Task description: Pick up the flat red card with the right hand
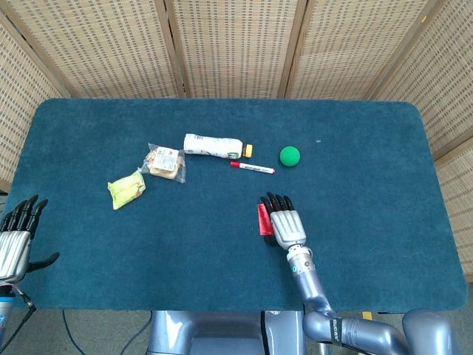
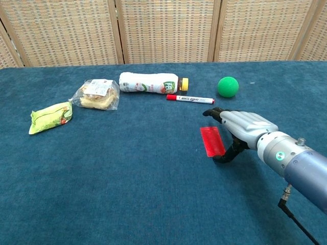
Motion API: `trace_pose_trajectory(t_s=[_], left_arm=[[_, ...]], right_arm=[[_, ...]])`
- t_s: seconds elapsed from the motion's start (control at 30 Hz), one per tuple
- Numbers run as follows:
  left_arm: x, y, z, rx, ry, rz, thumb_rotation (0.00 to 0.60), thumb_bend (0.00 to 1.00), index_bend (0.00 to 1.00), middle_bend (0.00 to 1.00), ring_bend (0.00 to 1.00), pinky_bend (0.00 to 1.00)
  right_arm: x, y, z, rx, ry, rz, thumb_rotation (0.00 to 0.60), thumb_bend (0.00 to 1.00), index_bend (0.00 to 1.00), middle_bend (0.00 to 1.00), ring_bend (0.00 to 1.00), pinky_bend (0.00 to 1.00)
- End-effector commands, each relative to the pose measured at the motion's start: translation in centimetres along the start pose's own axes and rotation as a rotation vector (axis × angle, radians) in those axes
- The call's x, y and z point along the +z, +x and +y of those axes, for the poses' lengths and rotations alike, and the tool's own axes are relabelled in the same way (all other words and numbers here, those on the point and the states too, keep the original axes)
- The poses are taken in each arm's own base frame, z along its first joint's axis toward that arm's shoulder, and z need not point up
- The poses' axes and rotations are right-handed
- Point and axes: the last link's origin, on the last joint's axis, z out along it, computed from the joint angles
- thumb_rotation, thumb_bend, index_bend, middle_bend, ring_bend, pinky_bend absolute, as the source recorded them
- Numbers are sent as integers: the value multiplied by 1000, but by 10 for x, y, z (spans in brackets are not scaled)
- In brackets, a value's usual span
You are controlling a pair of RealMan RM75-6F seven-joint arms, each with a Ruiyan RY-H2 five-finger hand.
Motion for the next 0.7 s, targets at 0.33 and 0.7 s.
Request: trace_pose_trajectory(t_s=[0.33, 0.7], left_arm=[[-1, 1, 1, -6, -4, 7, 600, 85, 0, 0, 0, 105], [-1, 2, 1, -8, -5, 13, 600, 86, 0, 0, 0, 105]], right_arm=[[5, 2, 0, -31, -8, 44, 600, 559, 61, 0, 0, 0], [1, 27, -6, -14, 25, 162, 600, 612, 79, 0, 0, 0]])
